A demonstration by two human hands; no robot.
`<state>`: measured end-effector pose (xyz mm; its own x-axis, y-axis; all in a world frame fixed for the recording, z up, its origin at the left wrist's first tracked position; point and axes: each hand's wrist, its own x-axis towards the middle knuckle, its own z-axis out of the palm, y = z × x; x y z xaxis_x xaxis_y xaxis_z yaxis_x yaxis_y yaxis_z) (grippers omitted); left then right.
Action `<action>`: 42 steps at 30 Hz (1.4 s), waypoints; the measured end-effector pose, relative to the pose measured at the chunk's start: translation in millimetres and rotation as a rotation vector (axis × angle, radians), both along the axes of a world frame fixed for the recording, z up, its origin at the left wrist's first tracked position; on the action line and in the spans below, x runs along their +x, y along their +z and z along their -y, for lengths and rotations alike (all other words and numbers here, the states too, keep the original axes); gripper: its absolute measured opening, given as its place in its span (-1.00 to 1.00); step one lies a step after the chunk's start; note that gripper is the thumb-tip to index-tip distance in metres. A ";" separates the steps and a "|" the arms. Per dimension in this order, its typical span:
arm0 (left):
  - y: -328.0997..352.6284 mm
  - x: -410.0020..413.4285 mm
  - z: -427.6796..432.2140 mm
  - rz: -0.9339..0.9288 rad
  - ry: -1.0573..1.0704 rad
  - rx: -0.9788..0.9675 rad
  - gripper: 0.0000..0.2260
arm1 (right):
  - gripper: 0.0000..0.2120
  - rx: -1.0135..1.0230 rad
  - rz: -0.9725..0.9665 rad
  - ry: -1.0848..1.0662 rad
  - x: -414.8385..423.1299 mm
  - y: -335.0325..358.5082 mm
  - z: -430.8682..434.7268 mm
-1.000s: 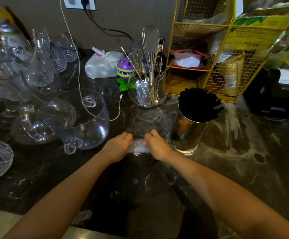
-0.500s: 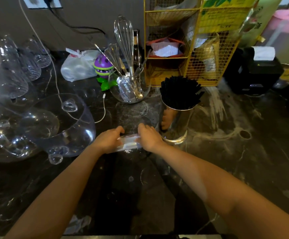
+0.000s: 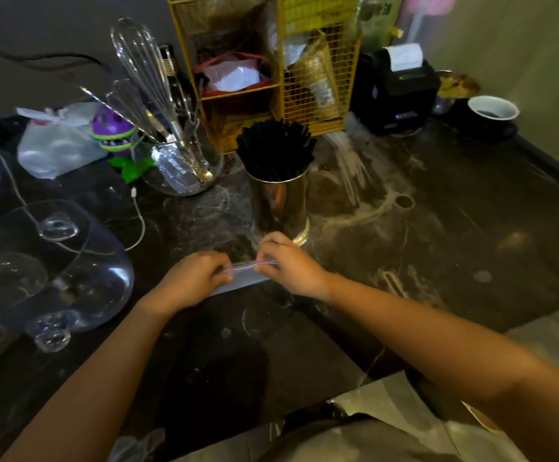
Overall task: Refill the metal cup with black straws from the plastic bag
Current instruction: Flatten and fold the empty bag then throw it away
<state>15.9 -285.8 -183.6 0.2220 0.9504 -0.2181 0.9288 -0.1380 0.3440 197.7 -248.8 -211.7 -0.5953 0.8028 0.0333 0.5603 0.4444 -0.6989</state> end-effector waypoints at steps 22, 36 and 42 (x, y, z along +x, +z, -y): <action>-4.9 331.5 3.2 0.171 -0.658 0.071 -0.77 | -0.72 -0.151 -0.310 -0.844 329.4 20.6 115.9; -144.2 568.6 47.4 0.025 -0.937 -0.152 -0.68 | -0.68 -0.285 -0.356 -1.314 516.8 -100.7 214.2; -294.9 606.2 36.2 -0.062 -0.987 -0.121 -0.60 | -0.79 -0.312 -0.369 -1.487 534.1 -237.3 213.7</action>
<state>622.1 -322.0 -478.5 0.8857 0.3167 -0.3394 0.4337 -0.8252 0.3618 731.8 -462.4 -449.0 0.7120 0.6437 -0.2807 0.1318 -0.5151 -0.8469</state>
